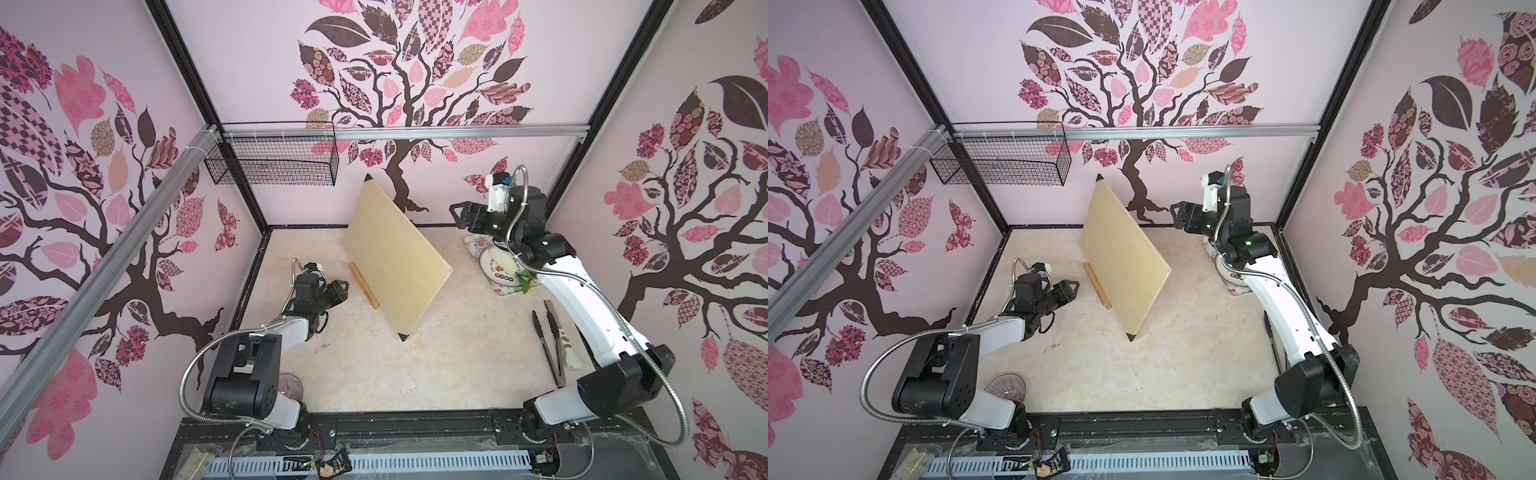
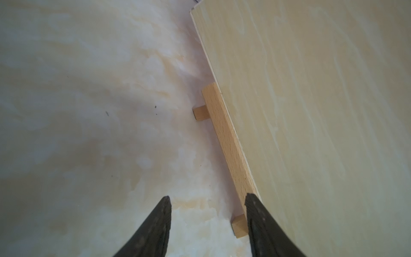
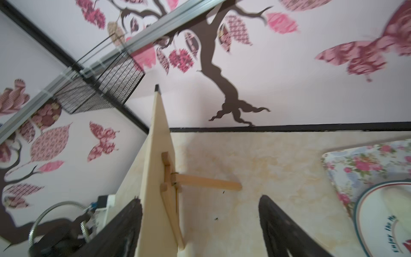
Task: Disassemble the easel
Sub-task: Move the easel to the center of the board.
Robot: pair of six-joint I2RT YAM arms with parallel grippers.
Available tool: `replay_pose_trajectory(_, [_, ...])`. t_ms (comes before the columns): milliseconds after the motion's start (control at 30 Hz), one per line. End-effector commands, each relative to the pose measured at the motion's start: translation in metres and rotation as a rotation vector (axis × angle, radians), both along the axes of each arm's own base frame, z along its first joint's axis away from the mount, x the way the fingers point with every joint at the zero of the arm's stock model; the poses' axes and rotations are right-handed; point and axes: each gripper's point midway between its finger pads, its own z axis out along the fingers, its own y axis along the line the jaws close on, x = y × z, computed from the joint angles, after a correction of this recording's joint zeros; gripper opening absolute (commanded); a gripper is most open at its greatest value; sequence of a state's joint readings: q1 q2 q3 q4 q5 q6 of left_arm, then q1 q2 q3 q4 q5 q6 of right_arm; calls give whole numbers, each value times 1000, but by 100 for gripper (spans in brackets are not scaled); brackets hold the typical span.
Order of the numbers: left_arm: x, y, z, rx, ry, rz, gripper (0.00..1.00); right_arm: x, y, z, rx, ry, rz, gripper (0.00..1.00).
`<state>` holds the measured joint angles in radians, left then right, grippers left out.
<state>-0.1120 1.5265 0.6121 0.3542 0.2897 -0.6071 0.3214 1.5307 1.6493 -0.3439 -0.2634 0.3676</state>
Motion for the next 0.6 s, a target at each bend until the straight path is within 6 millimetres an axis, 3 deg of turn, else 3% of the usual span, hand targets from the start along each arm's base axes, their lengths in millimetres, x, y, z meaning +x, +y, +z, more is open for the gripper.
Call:
replay_pose_trajectory(0, [12,-25,18,-88,-40,-52,54,-13,41,-8,-22,120,151,82])
replay_pose_trajectory(200, [13,-57,-5,-118,32,-131,50,0,71,-26,-129,217,184,73])
replay_pose_trajectory(400, [12,-63,-27,-150,95,-144,45,-2,96,-46,-241,289,254,69])
replay_pose_trajectory(567, [15,-70,-33,-169,111,-165,36,5,97,-67,-293,340,239,64])
